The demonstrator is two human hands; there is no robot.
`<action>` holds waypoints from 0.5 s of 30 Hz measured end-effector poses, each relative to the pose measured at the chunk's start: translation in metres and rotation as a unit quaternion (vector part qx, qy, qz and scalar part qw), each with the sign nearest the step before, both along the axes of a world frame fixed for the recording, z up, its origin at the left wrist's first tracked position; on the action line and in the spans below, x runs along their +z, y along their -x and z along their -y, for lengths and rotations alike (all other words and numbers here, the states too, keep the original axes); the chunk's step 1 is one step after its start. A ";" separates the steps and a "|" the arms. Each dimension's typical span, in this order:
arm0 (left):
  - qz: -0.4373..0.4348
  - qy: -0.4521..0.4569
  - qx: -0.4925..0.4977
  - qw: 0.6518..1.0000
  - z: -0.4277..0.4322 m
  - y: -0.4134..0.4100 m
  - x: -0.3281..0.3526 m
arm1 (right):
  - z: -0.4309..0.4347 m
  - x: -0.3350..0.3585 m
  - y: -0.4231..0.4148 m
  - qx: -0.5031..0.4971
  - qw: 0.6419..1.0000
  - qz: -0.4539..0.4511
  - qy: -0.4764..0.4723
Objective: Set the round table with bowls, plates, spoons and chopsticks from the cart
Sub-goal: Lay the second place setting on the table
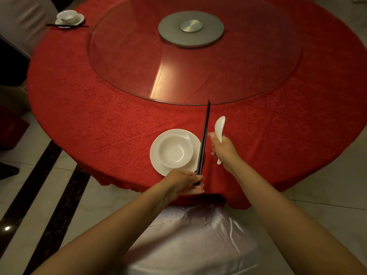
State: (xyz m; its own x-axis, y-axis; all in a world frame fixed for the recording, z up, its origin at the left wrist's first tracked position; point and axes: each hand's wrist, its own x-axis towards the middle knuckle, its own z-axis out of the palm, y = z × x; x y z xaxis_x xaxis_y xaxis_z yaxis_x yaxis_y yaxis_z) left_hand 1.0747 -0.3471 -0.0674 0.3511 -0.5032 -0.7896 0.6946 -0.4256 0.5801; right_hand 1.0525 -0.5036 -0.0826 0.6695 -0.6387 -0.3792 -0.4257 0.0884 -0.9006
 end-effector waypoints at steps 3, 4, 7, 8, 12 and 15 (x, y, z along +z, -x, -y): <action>-0.022 -0.019 -0.003 1.000 -0.003 -0.001 -0.006 | 0.002 -0.010 -0.002 0.023 0.999 -0.005 0.024; -0.027 -0.024 -0.005 0.999 -0.003 -0.002 -0.008 | 0.002 -0.013 -0.003 0.031 0.999 -0.006 0.035; -0.039 -0.033 -0.003 0.999 -0.003 -0.005 -0.016 | 0.002 -0.024 -0.005 0.034 0.998 -0.013 0.054; -0.039 -0.035 -0.004 0.999 -0.003 -0.006 -0.018 | 0.001 -0.027 -0.006 0.032 0.998 -0.012 0.056; -0.025 -0.037 -0.012 0.999 -0.003 -0.010 -0.028 | -0.004 -0.039 -0.007 0.030 0.998 -0.005 0.051; -0.024 -0.040 -0.010 0.999 -0.006 -0.011 -0.032 | -0.006 -0.044 -0.007 0.032 0.998 -0.008 0.053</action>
State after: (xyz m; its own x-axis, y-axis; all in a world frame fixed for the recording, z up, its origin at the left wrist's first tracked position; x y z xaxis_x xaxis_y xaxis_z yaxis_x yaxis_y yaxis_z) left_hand 1.0861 -0.3407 -0.0996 0.3030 -0.4445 -0.8430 0.7119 -0.4825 0.5103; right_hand 1.0598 -0.4975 -0.1270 0.7054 -0.6315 -0.3218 -0.4409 -0.0355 -0.8969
